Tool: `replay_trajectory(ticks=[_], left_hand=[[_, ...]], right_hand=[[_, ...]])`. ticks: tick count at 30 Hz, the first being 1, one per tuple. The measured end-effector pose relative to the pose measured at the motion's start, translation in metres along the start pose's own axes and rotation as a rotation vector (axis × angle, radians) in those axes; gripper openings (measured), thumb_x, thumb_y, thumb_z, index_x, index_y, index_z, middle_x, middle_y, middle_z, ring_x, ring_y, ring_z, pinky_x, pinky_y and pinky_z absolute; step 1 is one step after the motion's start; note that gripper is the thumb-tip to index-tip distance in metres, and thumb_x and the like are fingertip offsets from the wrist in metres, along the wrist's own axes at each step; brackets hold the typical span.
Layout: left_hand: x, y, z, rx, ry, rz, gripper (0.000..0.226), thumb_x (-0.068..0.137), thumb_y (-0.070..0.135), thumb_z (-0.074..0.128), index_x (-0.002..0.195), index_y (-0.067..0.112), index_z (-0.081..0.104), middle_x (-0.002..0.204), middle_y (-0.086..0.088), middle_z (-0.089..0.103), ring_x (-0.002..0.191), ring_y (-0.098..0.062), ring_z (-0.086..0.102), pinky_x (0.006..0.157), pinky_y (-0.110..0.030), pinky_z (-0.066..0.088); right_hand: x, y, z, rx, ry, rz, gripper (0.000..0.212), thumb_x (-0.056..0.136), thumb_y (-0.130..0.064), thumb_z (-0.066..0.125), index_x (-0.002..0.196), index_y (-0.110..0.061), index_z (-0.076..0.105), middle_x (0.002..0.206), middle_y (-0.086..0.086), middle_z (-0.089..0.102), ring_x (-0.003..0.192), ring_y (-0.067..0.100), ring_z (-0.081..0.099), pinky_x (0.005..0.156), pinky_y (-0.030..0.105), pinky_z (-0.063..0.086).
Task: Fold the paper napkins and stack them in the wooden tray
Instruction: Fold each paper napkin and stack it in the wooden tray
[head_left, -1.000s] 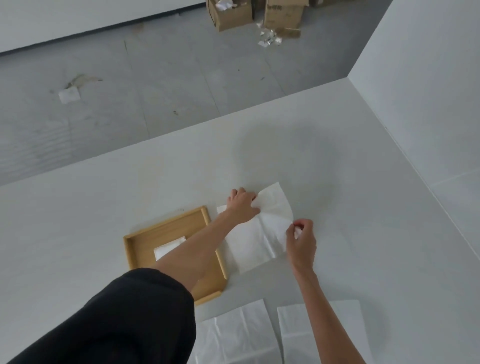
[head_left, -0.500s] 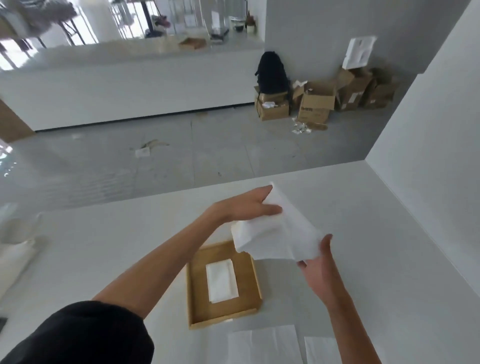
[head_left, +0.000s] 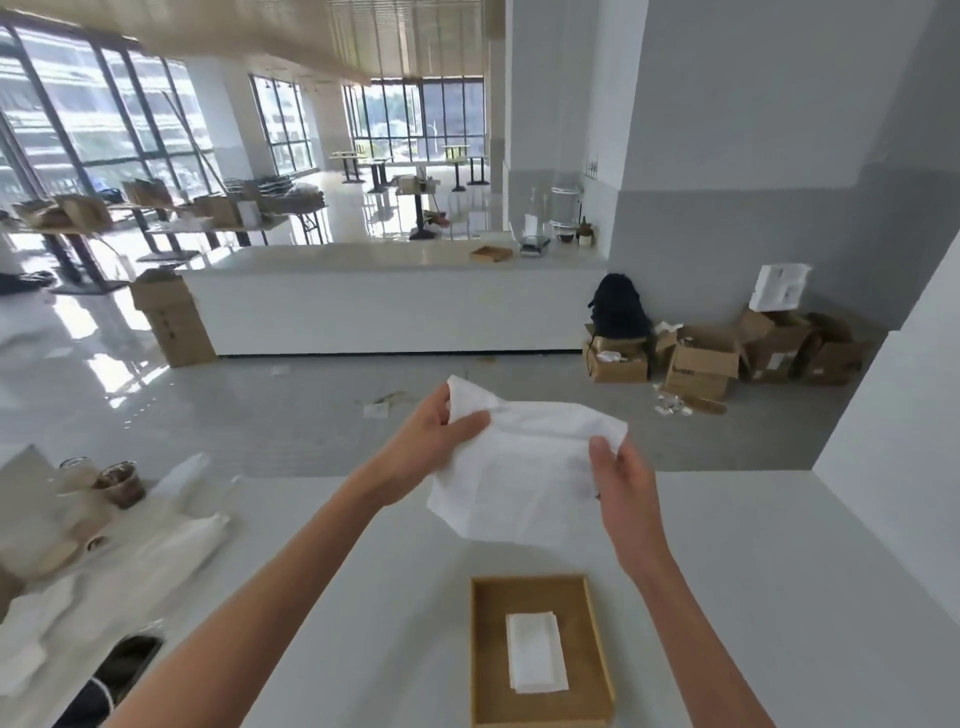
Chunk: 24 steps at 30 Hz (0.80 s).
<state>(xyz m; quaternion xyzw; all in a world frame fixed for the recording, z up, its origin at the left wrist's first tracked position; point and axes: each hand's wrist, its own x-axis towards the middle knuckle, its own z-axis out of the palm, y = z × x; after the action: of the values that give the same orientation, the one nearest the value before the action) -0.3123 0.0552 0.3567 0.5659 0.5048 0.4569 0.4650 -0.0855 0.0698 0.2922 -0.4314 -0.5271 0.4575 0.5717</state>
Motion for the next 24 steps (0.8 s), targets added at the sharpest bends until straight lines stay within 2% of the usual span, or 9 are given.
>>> replay_trajectory(ticks=[4,7,9,11,13,17,20,22,24], left_hand=[[-0.024,0.004,-0.017,-0.187,0.062,0.041,0.029,0.098,0.016,0.061,0.127,0.019,0.055,0.113,-0.001,0.076,0.101,-0.021,0.074,0.081,-0.035,0.061],[-0.033,0.003,-0.028,-0.204,0.142,0.076,0.035,0.097,0.015,0.064,0.131,0.017,0.055,0.111,-0.002,0.077,0.099,-0.02,0.075,0.083,-0.035,0.061],[-0.039,0.003,-0.036,-0.164,0.211,0.073,0.034,0.096,0.014,0.064,0.129,0.014,0.054,0.089,0.003,0.079,0.076,-0.012,0.075,0.065,-0.023,0.058],[-0.041,0.002,-0.043,-0.152,0.262,0.048,0.033,0.097,0.014,0.064,0.127,0.013,0.053,0.075,0.003,0.077,0.061,-0.008,0.07,0.055,-0.019,0.053],[-0.038,-0.003,-0.051,-0.157,0.267,0.016,0.043,0.095,0.02,0.067,0.133,0.016,0.048,0.091,-0.004,0.079,0.074,-0.017,0.072,0.07,-0.029,0.057],[-0.031,-0.003,-0.058,-0.242,0.219,-0.049,0.061,0.089,0.021,0.075,0.139,0.023,0.042,0.106,-0.003,0.078,0.089,-0.018,0.074,0.09,-0.034,0.056],[-0.03,0.005,-0.059,-0.237,0.116,0.008,0.055,0.086,0.006,0.075,0.131,0.028,0.052,0.108,-0.005,0.077,0.091,-0.016,0.075,0.079,-0.023,0.057],[-0.03,0.008,-0.057,-0.13,0.111,0.084,0.046,0.084,0.0,0.075,0.123,0.022,0.062,0.105,-0.005,0.078,0.092,-0.017,0.074,0.075,-0.018,0.056],[-0.031,0.012,-0.054,-0.032,0.168,0.127,0.03,0.085,0.001,0.074,0.111,0.016,0.069,0.081,0.011,0.076,0.079,-0.006,0.071,0.067,-0.01,0.051]], right_hand=[[0.004,-0.029,0.032,-0.13,0.006,-0.194,0.022,0.104,-0.034,0.041,0.085,-0.041,0.052,0.073,-0.007,0.048,0.065,0.008,0.046,0.063,0.027,0.042],[0.012,-0.039,0.046,-0.11,-0.062,-0.225,0.03,0.104,-0.029,0.044,0.113,-0.057,0.051,0.103,-0.015,0.062,0.089,0.0,0.059,0.08,0.019,0.05],[0.017,-0.04,0.047,-0.093,-0.105,-0.238,0.046,0.104,-0.026,0.047,0.144,-0.046,0.037,0.123,-0.015,0.061,0.103,-0.008,0.059,0.083,0.01,0.048],[0.018,-0.042,0.042,-0.102,-0.124,-0.22,0.061,0.102,-0.024,0.052,0.152,-0.043,0.022,0.076,-0.003,0.058,0.059,0.003,0.054,0.054,0.013,0.043],[0.016,-0.046,0.035,-0.134,-0.147,-0.174,0.07,0.098,-0.026,0.057,0.152,-0.048,0.017,0.052,-0.004,0.029,0.044,0.009,0.028,0.043,0.018,0.028],[0.015,-0.058,0.014,-0.154,-0.3,0.017,0.066,0.09,-0.035,0.069,0.141,-0.06,0.034,0.063,0.011,0.035,0.061,0.019,0.04,0.069,0.031,0.04],[0.016,-0.069,0.0,-0.152,-0.328,0.065,0.061,0.085,-0.028,0.076,0.132,-0.055,0.048,0.104,0.017,0.065,0.105,0.015,0.061,0.104,0.038,0.042],[0.018,-0.075,-0.005,-0.218,-0.277,0.018,0.052,0.083,-0.022,0.077,0.126,-0.045,0.058,0.114,0.005,0.068,0.113,0.008,0.06,0.099,0.028,0.042],[0.02,-0.081,-0.006,-0.28,-0.203,-0.051,0.038,0.084,-0.02,0.077,0.116,-0.036,0.066,0.104,0.003,0.072,0.104,0.017,0.067,0.085,0.021,0.045]])
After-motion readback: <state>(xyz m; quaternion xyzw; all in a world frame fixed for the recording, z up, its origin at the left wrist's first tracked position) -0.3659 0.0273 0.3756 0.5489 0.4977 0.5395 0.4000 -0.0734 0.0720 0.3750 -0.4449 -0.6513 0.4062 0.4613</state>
